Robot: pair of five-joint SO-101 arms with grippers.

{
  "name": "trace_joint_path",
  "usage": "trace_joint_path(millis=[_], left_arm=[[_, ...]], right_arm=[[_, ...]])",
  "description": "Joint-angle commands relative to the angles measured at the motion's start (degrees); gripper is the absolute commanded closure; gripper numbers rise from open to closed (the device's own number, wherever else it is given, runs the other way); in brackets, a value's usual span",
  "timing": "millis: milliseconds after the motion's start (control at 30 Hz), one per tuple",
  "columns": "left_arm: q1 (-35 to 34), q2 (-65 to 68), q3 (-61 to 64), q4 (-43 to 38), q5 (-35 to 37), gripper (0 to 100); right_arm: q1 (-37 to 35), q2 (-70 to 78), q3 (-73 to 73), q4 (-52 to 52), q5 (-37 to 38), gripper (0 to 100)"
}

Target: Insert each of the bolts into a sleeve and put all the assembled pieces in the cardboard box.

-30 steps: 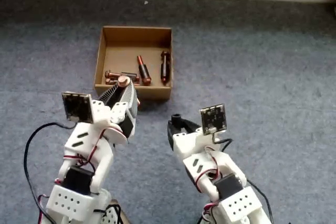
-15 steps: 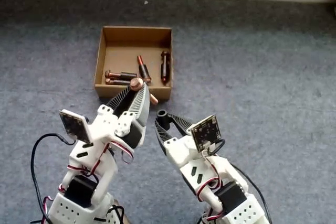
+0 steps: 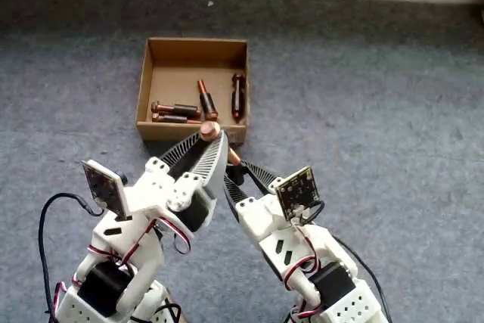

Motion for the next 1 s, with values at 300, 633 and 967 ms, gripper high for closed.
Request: trace_joint_path(millis=[300, 633, 967], left_arm=[[-3.5, -0.3, -5.1, 1.2, 0.4, 99], [-4.5, -0.6, -3.6, 0.4, 0.5, 99], [-4.4, -0.7, -3.6, 2.6, 0.5, 99]], right_arm=[[-0.8, -2.2, 8.1, -6.8, 7.6, 99.3], [-4.4, -2.2, 8.0, -8.0, 19.6, 99.3], [-2.4, -2.2, 8.0, -8.0, 19.6, 99.3]])
